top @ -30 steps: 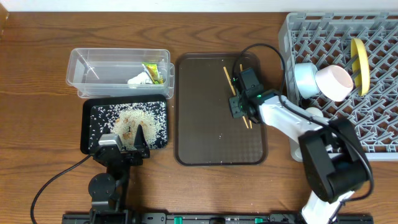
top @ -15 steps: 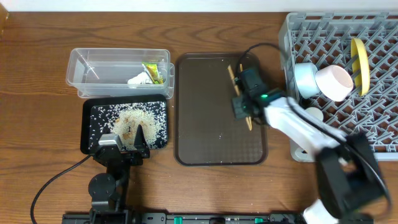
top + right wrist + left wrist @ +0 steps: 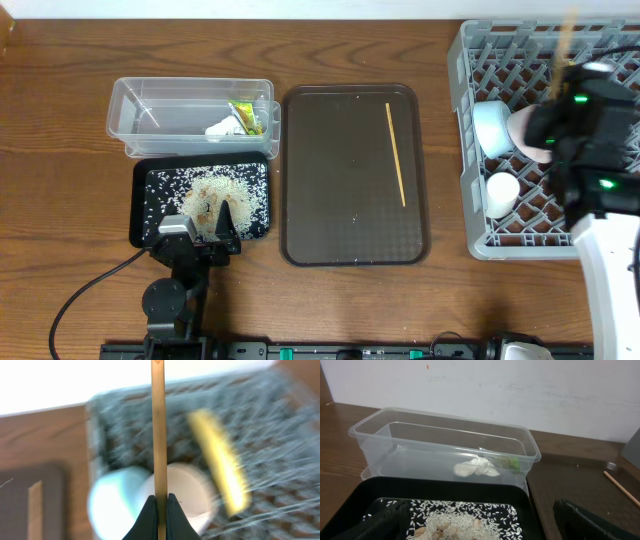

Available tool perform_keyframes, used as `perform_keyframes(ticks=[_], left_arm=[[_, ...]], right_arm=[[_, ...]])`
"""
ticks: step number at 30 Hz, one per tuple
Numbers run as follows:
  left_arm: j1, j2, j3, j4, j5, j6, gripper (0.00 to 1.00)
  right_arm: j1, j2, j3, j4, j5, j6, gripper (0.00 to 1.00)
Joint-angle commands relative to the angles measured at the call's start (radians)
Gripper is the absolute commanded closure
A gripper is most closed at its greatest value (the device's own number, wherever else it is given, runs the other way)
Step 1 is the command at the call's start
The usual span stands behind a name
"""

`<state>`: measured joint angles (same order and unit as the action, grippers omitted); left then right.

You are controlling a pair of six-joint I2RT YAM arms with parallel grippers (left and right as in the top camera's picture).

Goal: Sort waste into correct bins and load items into the dishwasher rack
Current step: 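Carry the chopstick into the dish rack and release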

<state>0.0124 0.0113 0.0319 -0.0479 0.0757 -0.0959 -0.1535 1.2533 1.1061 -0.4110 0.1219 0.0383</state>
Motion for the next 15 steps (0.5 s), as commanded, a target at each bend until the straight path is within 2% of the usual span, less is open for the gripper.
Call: perform_keyframes(ticks=[1, 5, 10, 15], left_arm=[[0.005, -0.005, -0.028, -0.014, 0.011, 0.013, 0.06], [0.005, -0.005, -0.028, -0.014, 0.011, 0.013, 0.06], [0.005, -0.005, -0.028, -0.014, 0.011, 0.013, 0.07], [0.005, -0.005, -0.028, -0.014, 0.011, 0.013, 0.06]], right_arm=[[-0.089, 0.006, 0.005, 0.040, 0.035, -0.143, 0.99], [-0.172, 0.063, 0.005, 0.048, 0.036, -0.233, 0.99], [-0.241, 0.177, 0.005, 0.072, 0.168, -0.238, 0.99], [-0.271, 0.280, 0.005, 0.068, 0.166, -0.260, 0.99]])
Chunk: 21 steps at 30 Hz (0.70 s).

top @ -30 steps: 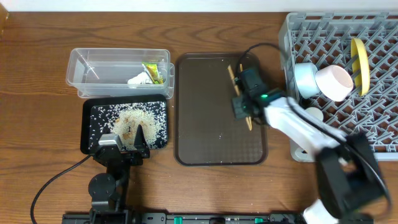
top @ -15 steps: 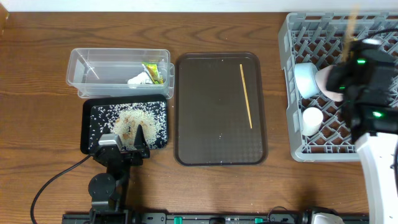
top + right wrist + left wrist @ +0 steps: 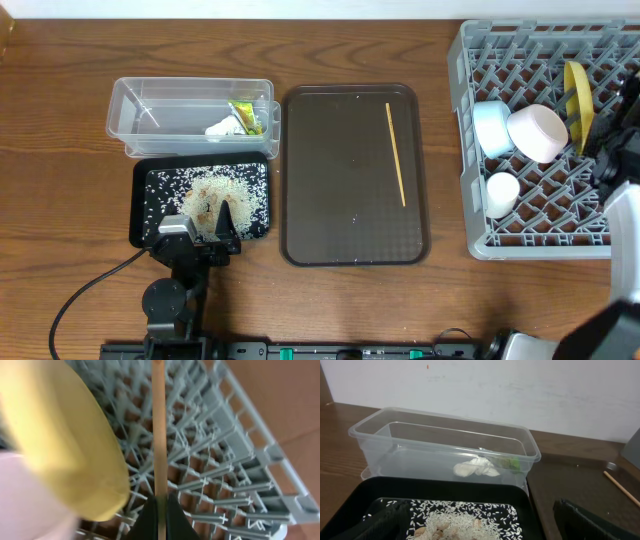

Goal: Sort waste into correct bins and load items into the dishwasher rack
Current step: 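Carry the chopstick into the dish rack and release, then reach the right gripper back to the remaining chopstick and grasp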

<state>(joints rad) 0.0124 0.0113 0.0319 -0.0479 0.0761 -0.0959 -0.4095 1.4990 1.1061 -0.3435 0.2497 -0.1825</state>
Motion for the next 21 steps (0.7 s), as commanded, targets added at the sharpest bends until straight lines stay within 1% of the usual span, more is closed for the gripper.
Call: perform_keyframes(ticks=[1, 4, 6, 7, 8, 12, 15, 21], left_arm=[[0.005, -0.005, -0.028, -0.014, 0.010, 0.013, 0.07], [0.005, -0.005, -0.028, -0.014, 0.010, 0.013, 0.06], [0.005, -0.005, -0.028, -0.014, 0.010, 0.013, 0.06], [0.005, -0.005, -0.028, -0.014, 0.010, 0.013, 0.07], [0.005, -0.005, -0.028, -0.014, 0.010, 0.013, 0.07], [0.005, -0.005, -0.028, -0.014, 0.010, 0.013, 0.06], [0.005, -0.005, -0.028, -0.014, 0.010, 0.013, 0.07], [0.005, -0.005, -0.028, -0.014, 0.010, 0.013, 0.07]], right_arm=[[-0.016, 0.053, 0.005, 0.001, 0.038, -0.055, 0.99], [-0.013, 0.075, 0.005, 0.006, 0.034, -0.085, 0.99], [-0.008, 0.070, 0.005, 0.019, 0.005, -0.085, 0.76], [-0.008, 0.062, 0.005, 0.025, -0.023, -0.084, 0.58], [-0.007, 0.048, 0.005, 0.030, -0.059, -0.084, 0.48], [-0.006, -0.016, 0.005, 0.019, -0.166, -0.072, 0.46], [0.000, -0.079, 0.005, -0.001, -0.231, 0.023, 0.47], [0.055, -0.227, 0.005, -0.097, -0.509, 0.226, 0.61]])
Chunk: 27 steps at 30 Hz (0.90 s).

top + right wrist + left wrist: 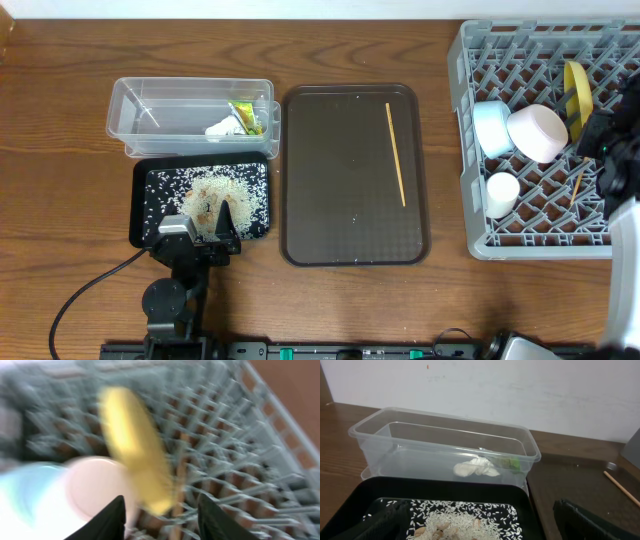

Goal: Sort waste into correct bins and load items into the dishwasher rack
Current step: 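Reach the right gripper back to the remaining chopstick and grasp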

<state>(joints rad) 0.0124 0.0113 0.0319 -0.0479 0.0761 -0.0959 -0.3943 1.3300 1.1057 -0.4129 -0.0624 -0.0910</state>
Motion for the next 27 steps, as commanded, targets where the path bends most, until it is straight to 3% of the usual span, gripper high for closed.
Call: perform_keyframes(ticks=[1, 7, 11, 15, 19, 23, 27], left_arm=[[0.005, -0.005, -0.028, -0.014, 0.010, 0.013, 0.06], [0.005, -0.005, -0.028, -0.014, 0.010, 0.013, 0.07], [0.005, -0.005, -0.028, -0.014, 0.010, 0.013, 0.06], [0.005, -0.005, -0.028, -0.014, 0.010, 0.013, 0.07], [0.005, -0.005, -0.028, -0.014, 0.010, 0.013, 0.06], [0.005, -0.005, -0.028, -0.014, 0.010, 0.013, 0.06], [0.005, -0.005, -0.028, -0.014, 0.010, 0.013, 0.06]], right_arm=[[0.061, -0.082, 0.006, -0.051, -0.256, 0.158, 0.64], [0.315, -0.134, 0.005, -0.256, -0.337, 0.173, 0.63], [0.547, -0.081, -0.026, -0.309, -0.159, 0.194, 0.57], [0.722, 0.034, -0.055, -0.245, 0.165, 0.266, 0.57], [0.765, 0.180, -0.056, -0.129, 0.283, 0.304, 0.59], [0.764, 0.327, -0.056, -0.016, 0.224, 0.308, 0.69], [0.771, 0.440, -0.056, 0.040, 0.105, 0.308, 0.72]])
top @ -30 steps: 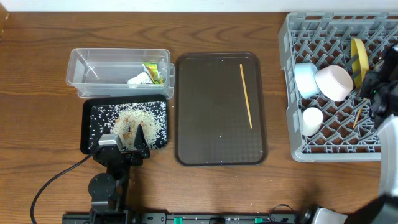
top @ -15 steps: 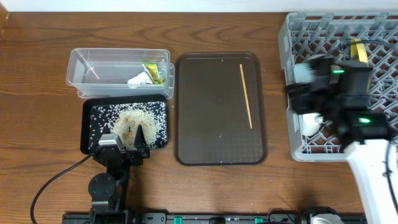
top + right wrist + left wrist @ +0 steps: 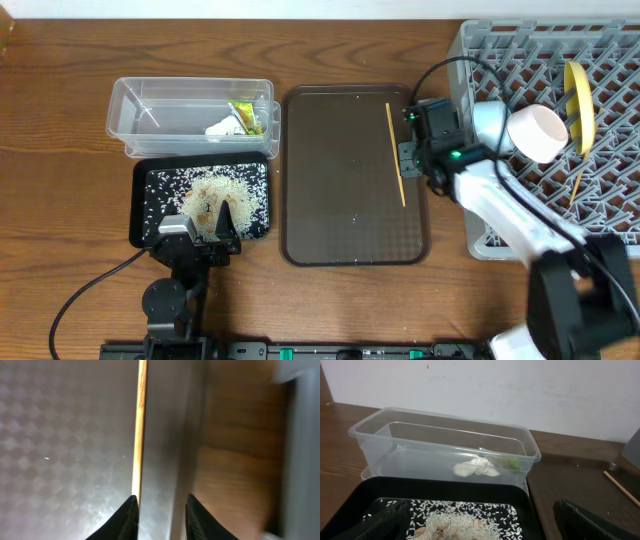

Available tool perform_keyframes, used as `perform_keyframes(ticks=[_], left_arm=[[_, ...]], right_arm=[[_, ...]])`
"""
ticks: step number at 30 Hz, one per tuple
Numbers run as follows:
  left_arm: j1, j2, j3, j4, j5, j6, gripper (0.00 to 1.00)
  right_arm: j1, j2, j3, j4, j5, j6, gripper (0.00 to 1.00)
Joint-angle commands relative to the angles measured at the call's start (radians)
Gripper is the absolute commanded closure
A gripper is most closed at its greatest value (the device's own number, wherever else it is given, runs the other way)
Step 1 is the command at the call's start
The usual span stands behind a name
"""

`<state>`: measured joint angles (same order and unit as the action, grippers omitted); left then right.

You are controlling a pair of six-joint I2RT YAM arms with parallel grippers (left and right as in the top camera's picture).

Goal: Sort waste into correct bins and load items into the dishwasher rack
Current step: 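Reach the right gripper back to the remaining chopstick and grasp, then carry the second chopstick into the dish rack and release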

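One wooden chopstick (image 3: 395, 155) lies along the right side of the brown tray (image 3: 340, 200). My right gripper (image 3: 412, 150) hovers open and empty over the tray's right edge. In the right wrist view the chopstick (image 3: 140, 435) runs up from the left fingertip (image 3: 129, 515), and the tray's rim lies between the fingers. A second chopstick (image 3: 579, 180) rests in the grey dishwasher rack (image 3: 480, 245), below a yellow plate (image 3: 577, 95). My left gripper (image 3: 225, 222) sits open over the black tray (image 3: 142, 200) of rice, holding nothing.
The rack also holds a pink bowl (image 3: 535, 132) and a pale blue cup (image 3: 487, 122). A clear bin (image 3: 190, 115) behind the black tray holds a green wrapper (image 3: 512, 463) and a crumpled tissue (image 3: 475, 467). My right arm lies across the rack's front left corner.
My right gripper, still open, was over the rack beside the yellow plate and is now over the brown tray's right edge by the remaining chopstick. The left arm has not moved.
My right gripper was shut on a chopstick above the rack, then held it low beside the yellow plate. Then it was open and the chopstick lay in the rack. Now the gripper is at the tray beside the other chopstick.
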<state>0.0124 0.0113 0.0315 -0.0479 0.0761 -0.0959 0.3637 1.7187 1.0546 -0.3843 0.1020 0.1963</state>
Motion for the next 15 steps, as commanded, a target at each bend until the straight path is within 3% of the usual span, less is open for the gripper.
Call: perform_keyframes(ticks=[1, 6, 10, 15], left_arm=[[0.005, -0.005, -0.027, -0.014, 0.010, 0.013, 0.07], [0.005, -0.005, -0.027, -0.014, 0.010, 0.013, 0.06], [0.005, -0.005, -0.027, -0.014, 0.010, 0.013, 0.07], [0.005, -0.005, -0.027, -0.014, 0.010, 0.013, 0.06]], right_arm=[[0.018, 0.076, -0.005, 0.015, -0.071, 0.021, 0.72], [0.039, 0.166, -0.005, 0.019, -0.066, 0.063, 0.71], [0.039, 0.174, -0.002, 0.008, -0.066, 0.081, 0.96], [0.024, 0.023, 0.027, -0.061, -0.067, 0.080, 0.99]])
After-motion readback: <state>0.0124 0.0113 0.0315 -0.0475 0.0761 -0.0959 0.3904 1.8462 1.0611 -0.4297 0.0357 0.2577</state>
